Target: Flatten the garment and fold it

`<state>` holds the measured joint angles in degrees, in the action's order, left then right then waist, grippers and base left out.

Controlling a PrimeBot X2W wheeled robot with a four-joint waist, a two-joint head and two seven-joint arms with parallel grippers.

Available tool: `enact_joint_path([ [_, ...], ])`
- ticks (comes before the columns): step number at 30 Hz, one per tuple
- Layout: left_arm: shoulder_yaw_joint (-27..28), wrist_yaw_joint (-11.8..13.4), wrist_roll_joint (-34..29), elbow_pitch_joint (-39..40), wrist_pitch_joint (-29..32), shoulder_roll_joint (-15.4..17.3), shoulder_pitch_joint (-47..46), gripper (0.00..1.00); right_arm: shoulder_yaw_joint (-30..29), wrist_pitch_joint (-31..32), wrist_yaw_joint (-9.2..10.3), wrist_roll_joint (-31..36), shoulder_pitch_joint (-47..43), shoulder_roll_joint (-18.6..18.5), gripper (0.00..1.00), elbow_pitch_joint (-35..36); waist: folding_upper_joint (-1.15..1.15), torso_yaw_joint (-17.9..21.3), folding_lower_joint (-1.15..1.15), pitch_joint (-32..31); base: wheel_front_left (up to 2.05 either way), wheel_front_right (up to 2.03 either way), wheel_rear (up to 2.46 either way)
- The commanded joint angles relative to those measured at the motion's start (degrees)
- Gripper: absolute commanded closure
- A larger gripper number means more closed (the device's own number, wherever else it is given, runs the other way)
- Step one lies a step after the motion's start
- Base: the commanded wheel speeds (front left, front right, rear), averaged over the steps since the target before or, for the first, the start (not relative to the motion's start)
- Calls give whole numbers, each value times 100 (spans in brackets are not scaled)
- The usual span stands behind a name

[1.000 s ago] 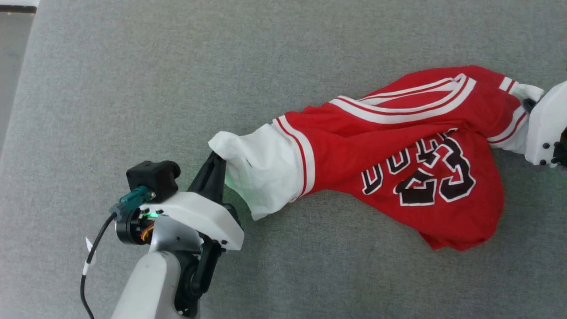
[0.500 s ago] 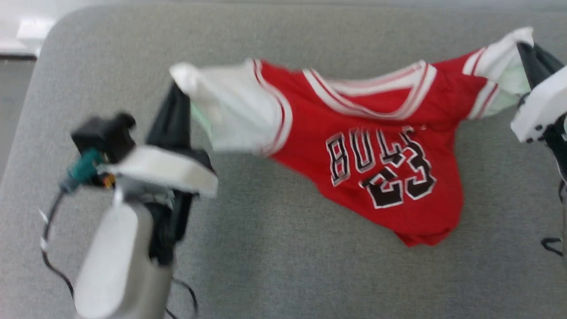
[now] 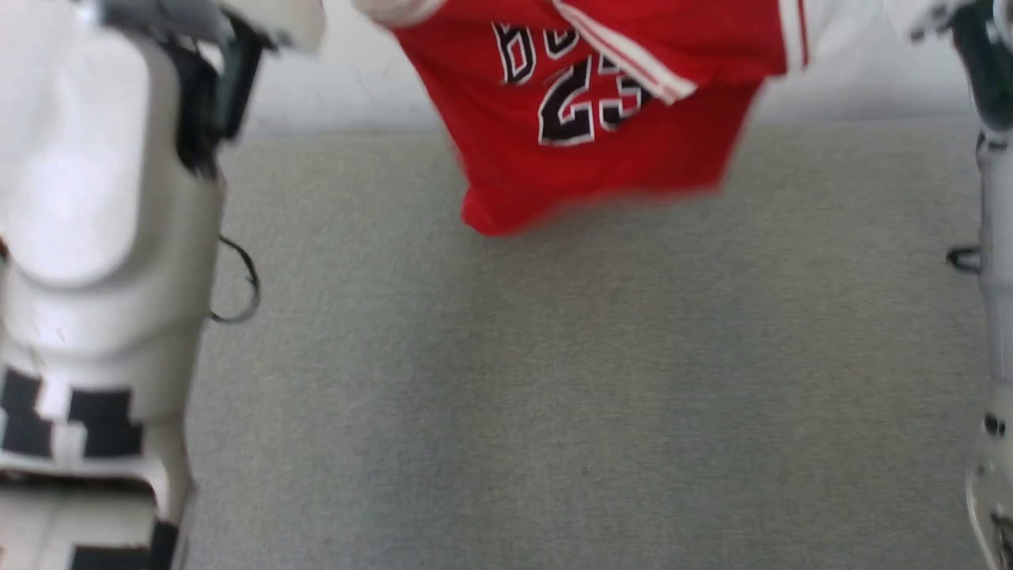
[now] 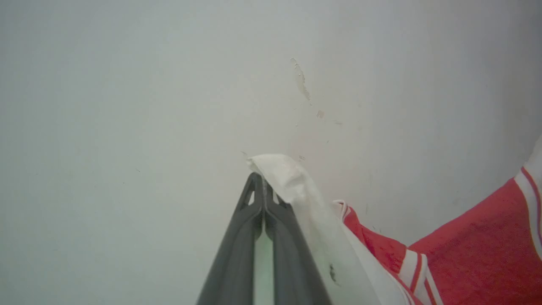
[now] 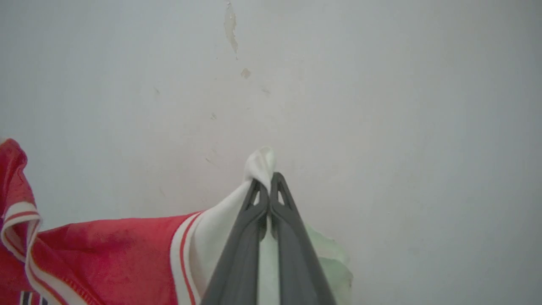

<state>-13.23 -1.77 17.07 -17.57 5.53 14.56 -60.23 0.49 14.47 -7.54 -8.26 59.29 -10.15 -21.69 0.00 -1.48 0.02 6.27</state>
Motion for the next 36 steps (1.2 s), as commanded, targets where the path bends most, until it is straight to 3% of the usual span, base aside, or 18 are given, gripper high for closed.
enact_joint_path([
  [1, -20, -28, -69, -172, 25, 46, -194, 100, 16, -67, 5, 84, 182, 45, 100, -133, 0, 320, -2, -314, 0, 0, 0],
  [8, -50, -63, -163, -1353, 286, 148, -1282, 100, 139, -223, 5, 443, 1175, 285, 100, -1206, 0, 576, -2, -400, 0, 0, 0],
  [18, -79, -81, -128, -2073, 177, 91, -2026, 100, -36, -204, 5, 872, 2081, 516, 100, -2204, 0, 898, -2, 191, 0, 0, 0],
  [25, -121, -52, -176, -2111, -96, 4, -2750, 100, -333, -425, 5, 1262, 2654, 563, 100, -2196, 0, 969, -2, 1226, 0, 0, 0],
  [36, -16, 57, -187, -2194, -1299, -139, -3776, 100, -700, -1035, 5, 2196, 3521, 413, 100, -1957, 0, 862, -2, 2736, 0, 0, 0],
])
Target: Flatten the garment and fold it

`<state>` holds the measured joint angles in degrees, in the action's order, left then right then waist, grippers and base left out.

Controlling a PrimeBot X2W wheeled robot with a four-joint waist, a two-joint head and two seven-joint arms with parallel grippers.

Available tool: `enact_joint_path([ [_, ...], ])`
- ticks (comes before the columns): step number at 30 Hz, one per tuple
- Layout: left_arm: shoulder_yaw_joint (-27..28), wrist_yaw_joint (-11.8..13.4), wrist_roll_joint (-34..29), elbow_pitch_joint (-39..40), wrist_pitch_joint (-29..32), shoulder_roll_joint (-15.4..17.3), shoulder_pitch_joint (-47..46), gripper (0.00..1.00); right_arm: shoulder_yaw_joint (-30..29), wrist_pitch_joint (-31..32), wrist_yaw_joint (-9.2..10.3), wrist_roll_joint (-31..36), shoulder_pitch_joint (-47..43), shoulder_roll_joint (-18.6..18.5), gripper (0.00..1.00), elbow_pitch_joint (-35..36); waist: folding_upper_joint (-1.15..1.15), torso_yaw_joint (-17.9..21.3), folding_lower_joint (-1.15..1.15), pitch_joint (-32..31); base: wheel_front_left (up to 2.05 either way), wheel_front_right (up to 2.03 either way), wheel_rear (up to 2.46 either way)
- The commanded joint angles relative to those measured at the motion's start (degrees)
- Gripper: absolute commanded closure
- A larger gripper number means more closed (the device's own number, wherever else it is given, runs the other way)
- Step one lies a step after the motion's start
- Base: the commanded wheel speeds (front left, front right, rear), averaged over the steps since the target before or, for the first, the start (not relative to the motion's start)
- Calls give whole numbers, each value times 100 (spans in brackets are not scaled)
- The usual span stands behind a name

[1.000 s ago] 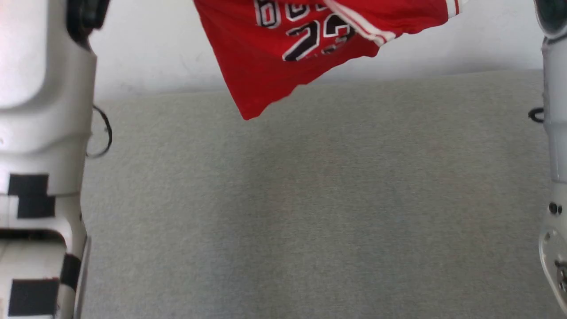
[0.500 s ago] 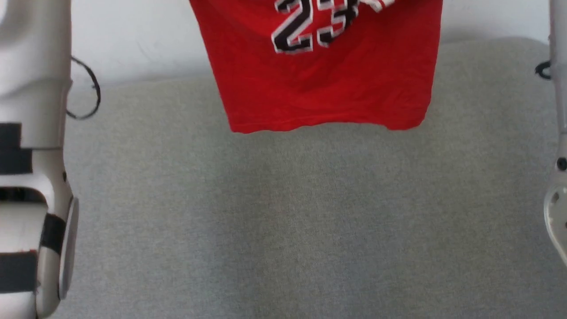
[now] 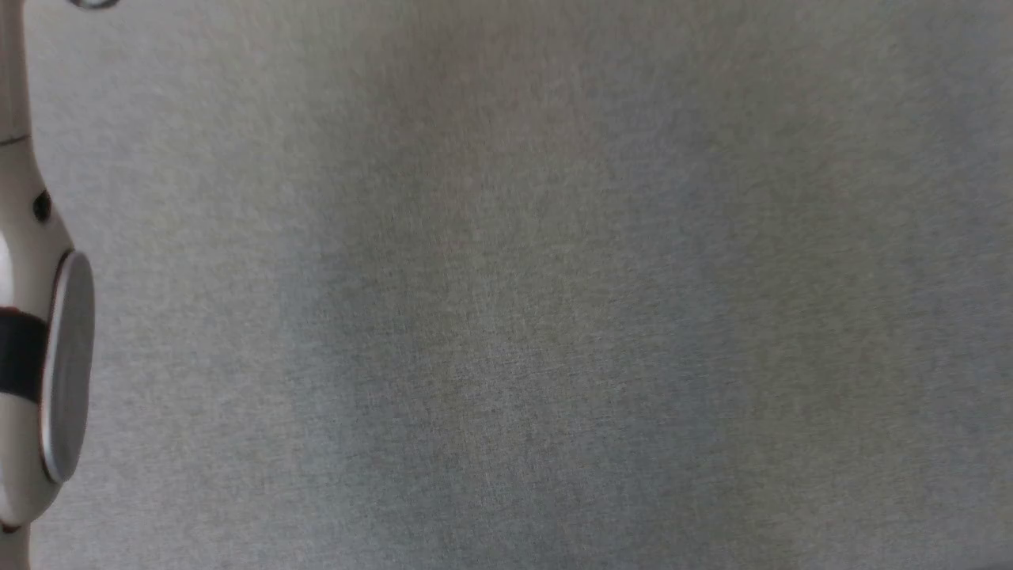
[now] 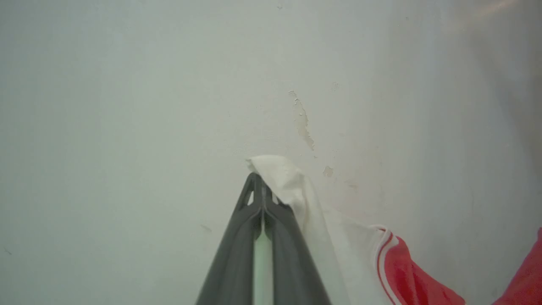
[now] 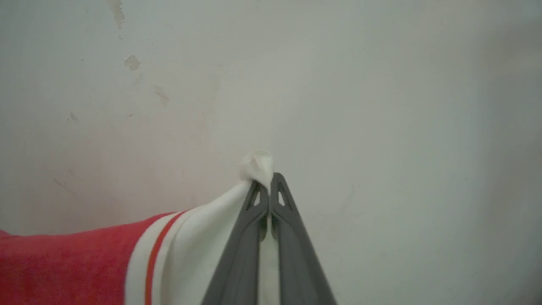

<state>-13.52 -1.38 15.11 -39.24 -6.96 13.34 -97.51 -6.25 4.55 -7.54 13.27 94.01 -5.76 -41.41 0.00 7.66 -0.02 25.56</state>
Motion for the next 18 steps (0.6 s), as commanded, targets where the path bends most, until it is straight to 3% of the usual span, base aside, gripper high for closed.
enact_joint_path([
  [1, 12, 17, 8, -27, -50, -17, -47, 100, -26, -43, 5, 44, 48, -26, 100, 15, 0, -52, 2, 807, 0, 0, 0],
  [8, 41, -85, 61, -241, -699, -48, 131, 100, -230, -571, 5, 442, -11, -116, 100, -90, 0, -195, 2, 1297, 0, 0, 0],
  [18, 136, -447, 289, -165, -801, 88, 1107, 100, 54, -1215, 5, 269, -574, -152, 100, -678, 0, -211, 2, 1430, 0, 0, 0],
])
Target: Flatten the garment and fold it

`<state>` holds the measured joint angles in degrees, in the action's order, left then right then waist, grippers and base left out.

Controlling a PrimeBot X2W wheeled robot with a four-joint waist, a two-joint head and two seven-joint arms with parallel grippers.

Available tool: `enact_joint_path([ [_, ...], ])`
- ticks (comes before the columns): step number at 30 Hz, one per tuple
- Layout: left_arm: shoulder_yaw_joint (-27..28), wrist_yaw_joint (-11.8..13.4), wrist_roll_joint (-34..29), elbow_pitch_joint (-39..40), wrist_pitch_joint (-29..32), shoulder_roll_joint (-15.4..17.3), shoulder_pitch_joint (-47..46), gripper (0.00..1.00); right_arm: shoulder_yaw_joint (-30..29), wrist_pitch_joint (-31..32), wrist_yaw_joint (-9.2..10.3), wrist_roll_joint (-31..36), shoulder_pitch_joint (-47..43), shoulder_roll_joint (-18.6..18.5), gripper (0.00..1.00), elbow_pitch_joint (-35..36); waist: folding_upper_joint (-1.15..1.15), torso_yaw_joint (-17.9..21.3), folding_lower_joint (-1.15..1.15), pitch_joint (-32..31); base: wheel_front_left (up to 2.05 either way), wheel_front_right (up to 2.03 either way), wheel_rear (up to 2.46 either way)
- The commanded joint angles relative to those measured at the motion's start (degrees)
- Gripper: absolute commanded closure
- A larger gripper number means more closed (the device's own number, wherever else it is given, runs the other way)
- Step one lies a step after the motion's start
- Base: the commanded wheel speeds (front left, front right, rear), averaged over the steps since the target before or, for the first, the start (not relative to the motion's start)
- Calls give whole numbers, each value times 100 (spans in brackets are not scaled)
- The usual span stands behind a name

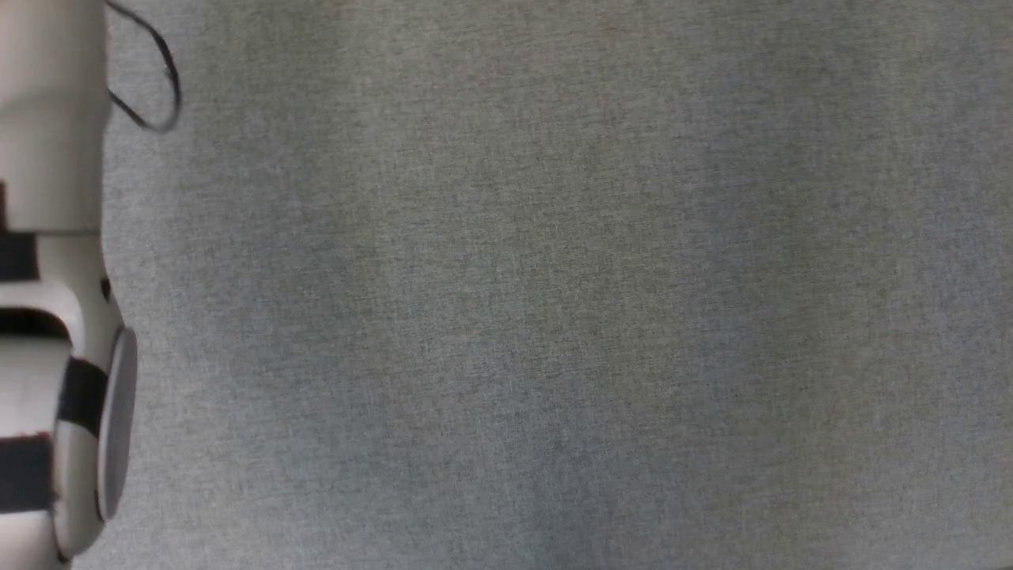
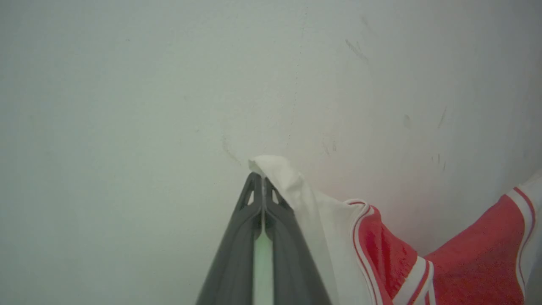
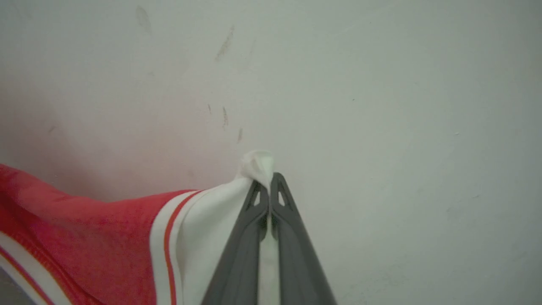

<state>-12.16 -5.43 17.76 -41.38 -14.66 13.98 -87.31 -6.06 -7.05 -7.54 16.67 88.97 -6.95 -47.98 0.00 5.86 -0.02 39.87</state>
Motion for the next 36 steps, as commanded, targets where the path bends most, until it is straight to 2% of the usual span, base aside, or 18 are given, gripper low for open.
enact_joint_path([
  [1, -47, -87, 59, 70, -31, 49, 163, 100, 128, -108, 5, -176, -131, -55, 100, -73, 0, -41, 2, -21, 0, 0, 0],
  [4, -130, -172, 350, 177, 34, 119, 415, 100, 453, -243, 5, -623, -377, -118, 100, -142, 0, -66, 2, -159, 0, 0, 0],
  [8, -303, -201, 1065, 689, 516, 246, 1013, 100, 931, -266, 5, -1543, -849, -216, 100, 47, 0, -95, 2, -437, 0, 0, 0],
  [13, -274, -203, 1752, 1785, 761, 609, 2391, 100, 1403, 36, 5, -2812, -2010, -658, 100, 947, 0, -106, 2, -913, 0, 0, 0],
  [15, -242, -172, 1840, 2231, 834, 773, 3078, 100, 1434, 283, 5, -3235, -2597, -874, 100, 1461, 0, -75, 2, -1079, 0, 0, 0],
  [17, -172, -26, 1919, 2685, 867, 883, 3797, 100, 1351, 535, 5, -3507, -3217, -1078, 100, 1987, 0, -40, 2, -1232, 0, 0, 0],
  [21, -139, 183, 2024, 3486, 930, 1048, 5124, 100, 853, 958, 5, -3813, -4409, -1215, 100, 2908, 0, 3, 2, -1521, 0, 0, 0],
  [25, -138, 371, 2193, 4010, 996, 1078, 6257, 100, 264, 1302, 5, -3856, -5536, -1026, 100, 3655, 0, 1, 2, -1821, 0, 0, 0],
  [36, -221, 733, 2571, 4606, 1236, 1112, 8372, 100, -959, 1918, 5, -3868, -8042, 64, 100, 4899, 0, -175, 2, -2686, 0, 0, 0],
])
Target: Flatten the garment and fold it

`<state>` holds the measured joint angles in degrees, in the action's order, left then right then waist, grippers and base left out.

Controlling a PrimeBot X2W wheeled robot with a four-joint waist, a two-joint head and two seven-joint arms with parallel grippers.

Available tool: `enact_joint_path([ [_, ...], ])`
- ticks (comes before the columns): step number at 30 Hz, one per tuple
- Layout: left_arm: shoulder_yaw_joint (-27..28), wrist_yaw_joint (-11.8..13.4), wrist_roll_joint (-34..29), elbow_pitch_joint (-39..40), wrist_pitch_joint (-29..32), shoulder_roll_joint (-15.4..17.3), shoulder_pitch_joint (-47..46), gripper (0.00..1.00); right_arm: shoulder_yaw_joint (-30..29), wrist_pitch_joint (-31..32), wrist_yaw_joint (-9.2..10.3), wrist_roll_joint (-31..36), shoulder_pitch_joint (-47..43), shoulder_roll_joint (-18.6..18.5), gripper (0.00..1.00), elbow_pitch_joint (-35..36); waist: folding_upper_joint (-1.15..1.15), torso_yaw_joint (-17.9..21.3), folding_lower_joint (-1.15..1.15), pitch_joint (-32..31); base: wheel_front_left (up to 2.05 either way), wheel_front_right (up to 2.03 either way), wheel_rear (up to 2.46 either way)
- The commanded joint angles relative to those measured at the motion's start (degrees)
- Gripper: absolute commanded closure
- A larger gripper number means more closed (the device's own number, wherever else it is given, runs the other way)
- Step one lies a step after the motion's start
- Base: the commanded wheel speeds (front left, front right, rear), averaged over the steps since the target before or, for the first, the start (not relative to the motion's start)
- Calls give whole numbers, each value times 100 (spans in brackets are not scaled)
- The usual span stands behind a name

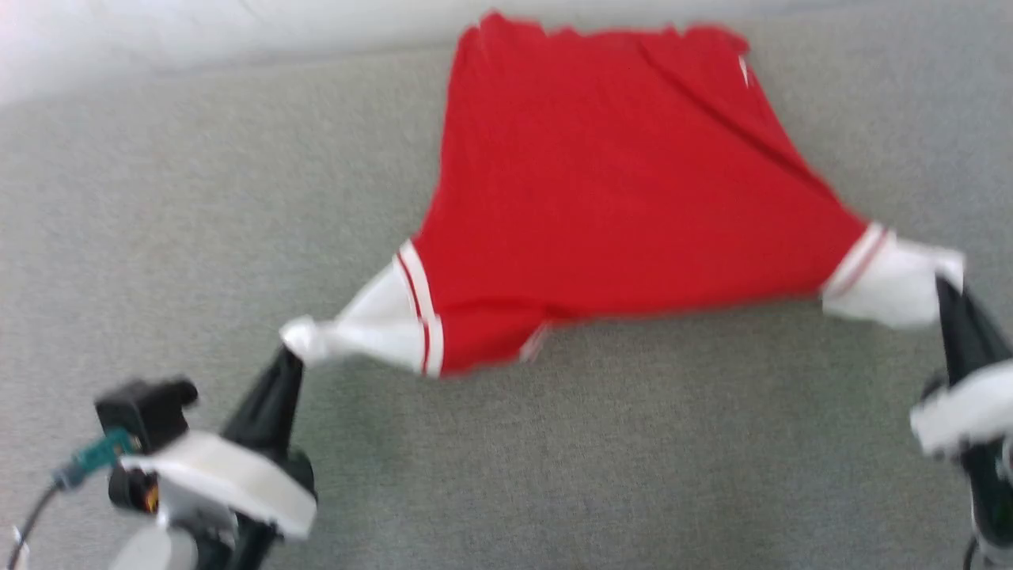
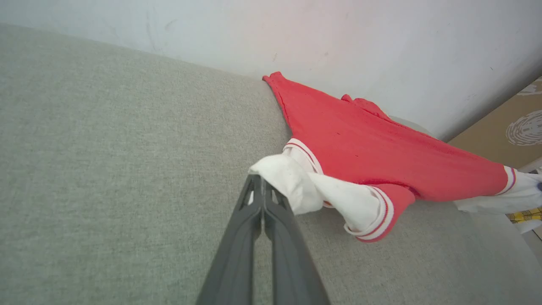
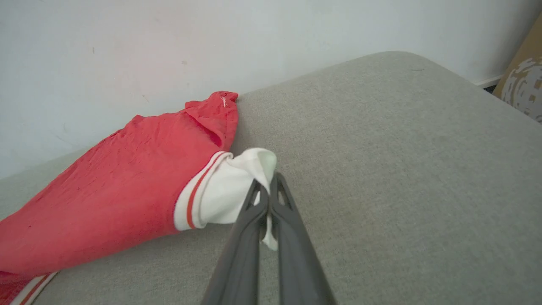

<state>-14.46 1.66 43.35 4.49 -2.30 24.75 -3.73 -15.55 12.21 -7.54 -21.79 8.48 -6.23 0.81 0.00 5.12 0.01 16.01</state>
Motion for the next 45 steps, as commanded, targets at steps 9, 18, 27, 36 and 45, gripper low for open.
enact_joint_path([
  [9, -173, 186, 373, 379, 428, 75, 1134, 100, -472, 166, 5, -189, -1418, 321, 100, 602, 0, -205, -1, -1030, 0, 0, 0],
  [18, -214, 380, 656, 853, 709, 148, 1912, 100, -576, 195, 5, -763, -2407, 334, 100, 758, 0, -217, -1, -1447, 0, 0, 0],
  [27, -250, 453, 567, 1210, 740, 223, 1987, 100, -485, 233, 5, -564, -2611, 335, 100, 724, 0, -224, -1, -1269, 0, 0, 0],
  [36, -567, 288, 345, 1091, 905, 131, 1252, 100, -30, 539, 5, 492, -1844, 335, 100, -32, 0, -313, -1, -701, 0, 0, 0],
  [45, -663, 150, 274, 1029, 964, 117, 817, 100, -85, 585, 5, 907, -1150, 230, 100, -1209, 0, -416, -1, -501, 0, 0, 0],
])
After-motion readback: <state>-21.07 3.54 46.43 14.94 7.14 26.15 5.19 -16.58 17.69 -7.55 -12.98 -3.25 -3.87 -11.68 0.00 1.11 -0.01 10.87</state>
